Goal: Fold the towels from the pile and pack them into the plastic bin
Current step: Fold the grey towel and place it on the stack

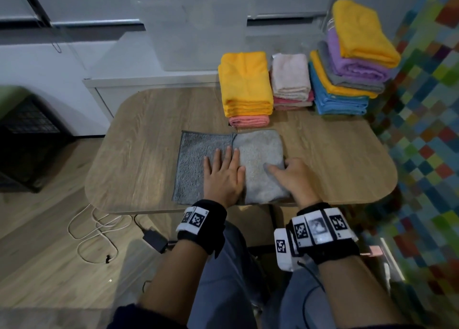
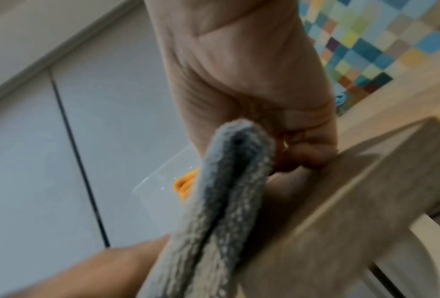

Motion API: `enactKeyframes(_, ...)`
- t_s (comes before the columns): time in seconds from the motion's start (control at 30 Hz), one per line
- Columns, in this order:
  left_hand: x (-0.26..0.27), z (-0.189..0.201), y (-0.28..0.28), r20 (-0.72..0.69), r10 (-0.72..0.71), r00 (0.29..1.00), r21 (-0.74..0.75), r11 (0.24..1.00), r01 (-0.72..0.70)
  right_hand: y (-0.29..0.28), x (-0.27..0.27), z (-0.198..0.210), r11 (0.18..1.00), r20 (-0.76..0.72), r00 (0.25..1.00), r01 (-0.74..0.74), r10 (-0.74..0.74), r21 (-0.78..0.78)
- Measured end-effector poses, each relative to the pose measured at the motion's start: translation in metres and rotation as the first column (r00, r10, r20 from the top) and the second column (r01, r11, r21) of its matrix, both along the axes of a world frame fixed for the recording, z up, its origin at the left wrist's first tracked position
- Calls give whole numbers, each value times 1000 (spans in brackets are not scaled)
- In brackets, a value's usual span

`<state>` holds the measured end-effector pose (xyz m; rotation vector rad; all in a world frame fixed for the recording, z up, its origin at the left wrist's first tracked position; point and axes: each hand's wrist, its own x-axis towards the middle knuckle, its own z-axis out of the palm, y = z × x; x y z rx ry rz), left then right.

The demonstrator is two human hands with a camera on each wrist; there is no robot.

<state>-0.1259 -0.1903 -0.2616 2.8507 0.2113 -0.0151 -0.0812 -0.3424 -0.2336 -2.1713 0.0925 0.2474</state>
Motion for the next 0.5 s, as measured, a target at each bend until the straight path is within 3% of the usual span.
enactKeyframes(0.07,5,4,-9,-13,-10,1000,-64,998,9,-10,5,11,991,-87,996,23,-12,129)
enactKeyframes(0.13,14,11,-25,-34,-73,997,-169,983,66,-26,13,26,981,-86,994,86,-72,174)
enactKeyframes(0.27,35,18,-62,-31,-242,970,-328,919,218,-63,27,46,978,86,976,203,-198,-51)
enactKeyframes(0.33,42,22,-70,47,-291,956,-341,895,289,-74,29,49,962,154,967,226,-202,-154)
enactKeyframes(0.4,46,22,-66,194,-272,943,-391,860,328,-76,28,50,939,249,957,218,-152,-265)
enactKeyframes(0.5,48,22,-46,248,-60,967,-644,735,211,-60,24,53,905,368,928,203,-56,-375)
